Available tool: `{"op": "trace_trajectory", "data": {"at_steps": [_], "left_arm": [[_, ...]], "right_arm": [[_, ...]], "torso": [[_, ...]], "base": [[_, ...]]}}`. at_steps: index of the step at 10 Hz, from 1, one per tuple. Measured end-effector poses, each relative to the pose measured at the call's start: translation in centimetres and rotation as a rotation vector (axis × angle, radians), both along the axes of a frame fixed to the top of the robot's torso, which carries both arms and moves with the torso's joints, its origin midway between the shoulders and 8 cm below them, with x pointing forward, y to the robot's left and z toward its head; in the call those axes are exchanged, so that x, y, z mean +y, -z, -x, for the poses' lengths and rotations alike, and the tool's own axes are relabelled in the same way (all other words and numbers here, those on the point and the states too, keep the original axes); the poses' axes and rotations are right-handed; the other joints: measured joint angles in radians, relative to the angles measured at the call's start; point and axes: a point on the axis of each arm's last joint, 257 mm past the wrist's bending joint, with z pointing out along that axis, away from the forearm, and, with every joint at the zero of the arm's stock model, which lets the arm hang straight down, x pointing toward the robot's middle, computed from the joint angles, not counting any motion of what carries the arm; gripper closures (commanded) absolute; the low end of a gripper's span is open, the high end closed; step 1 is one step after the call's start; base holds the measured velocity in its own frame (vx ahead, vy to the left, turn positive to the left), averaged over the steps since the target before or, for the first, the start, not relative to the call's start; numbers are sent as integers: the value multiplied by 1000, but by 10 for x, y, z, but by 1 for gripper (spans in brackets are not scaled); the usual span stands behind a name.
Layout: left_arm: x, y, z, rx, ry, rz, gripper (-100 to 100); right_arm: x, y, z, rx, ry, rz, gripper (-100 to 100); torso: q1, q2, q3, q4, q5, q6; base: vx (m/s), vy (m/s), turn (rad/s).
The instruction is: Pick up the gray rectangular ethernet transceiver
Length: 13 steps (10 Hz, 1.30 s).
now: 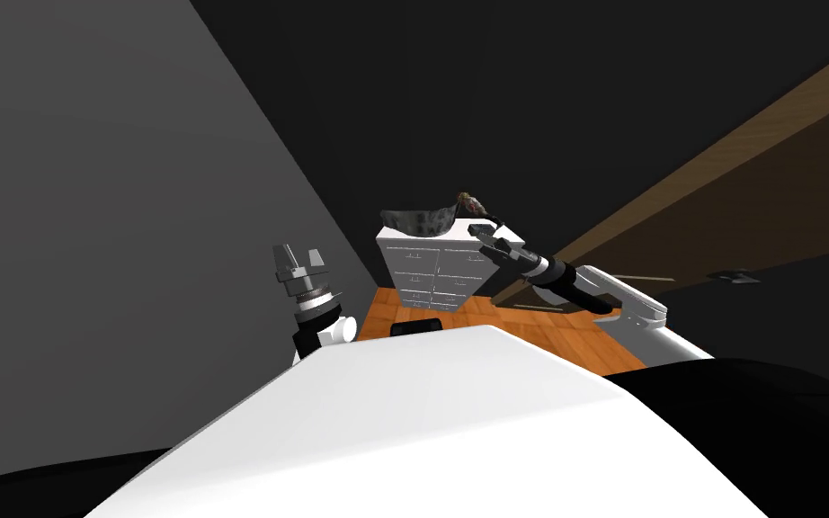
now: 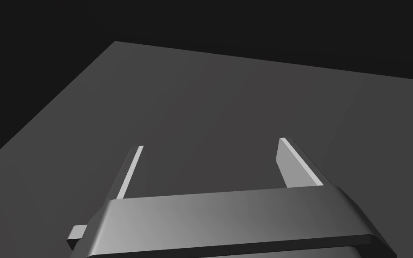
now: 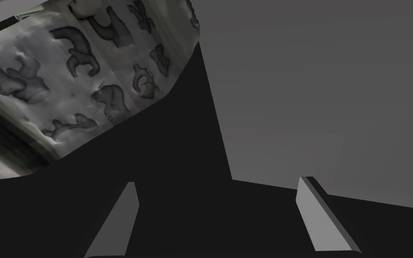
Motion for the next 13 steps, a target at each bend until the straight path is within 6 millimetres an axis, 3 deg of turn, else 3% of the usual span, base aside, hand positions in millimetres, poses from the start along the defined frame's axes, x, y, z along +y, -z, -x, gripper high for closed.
{"op": "trace_trajectory", "data": {"at_steps": [13], "left_arm": [[0, 0, 0, 0, 0, 0, 0]], "right_arm": [[-34, 29, -16, 82, -78, 443, -100]], "torso": [[0, -1, 0, 0, 0, 0]], "base": [[-15, 0, 35]]}}
